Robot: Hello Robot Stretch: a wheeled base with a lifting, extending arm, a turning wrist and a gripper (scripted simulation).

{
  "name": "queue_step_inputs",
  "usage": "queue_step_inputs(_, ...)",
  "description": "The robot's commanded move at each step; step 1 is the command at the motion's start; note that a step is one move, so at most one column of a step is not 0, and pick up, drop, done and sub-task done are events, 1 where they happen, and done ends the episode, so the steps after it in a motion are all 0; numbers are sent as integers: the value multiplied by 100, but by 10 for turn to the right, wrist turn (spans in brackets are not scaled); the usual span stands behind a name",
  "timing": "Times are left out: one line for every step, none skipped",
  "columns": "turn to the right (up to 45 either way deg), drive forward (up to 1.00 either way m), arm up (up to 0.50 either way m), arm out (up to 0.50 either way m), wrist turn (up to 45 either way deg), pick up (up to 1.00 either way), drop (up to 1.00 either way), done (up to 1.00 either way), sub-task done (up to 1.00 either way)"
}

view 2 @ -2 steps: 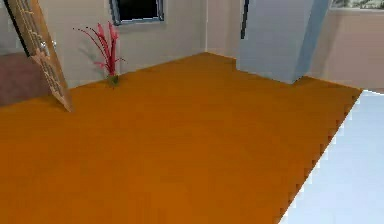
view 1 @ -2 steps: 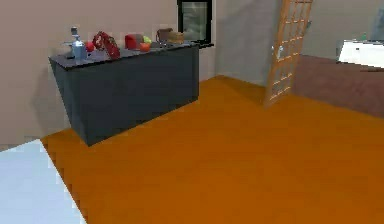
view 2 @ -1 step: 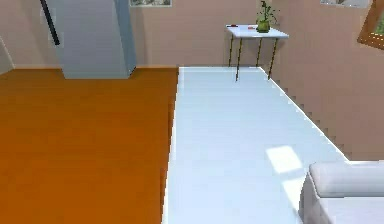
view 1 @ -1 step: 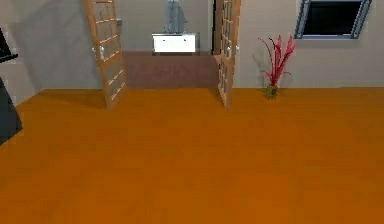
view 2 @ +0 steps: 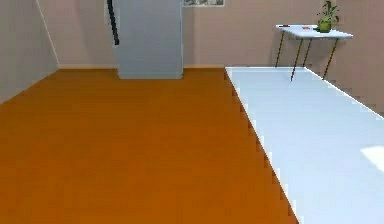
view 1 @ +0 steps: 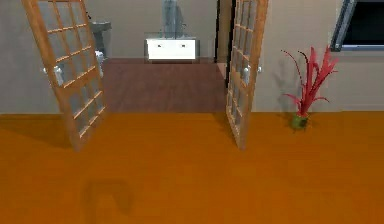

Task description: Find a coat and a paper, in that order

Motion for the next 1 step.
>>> queue_step_inputs(0,100,0,0,0,0,0,0,0)
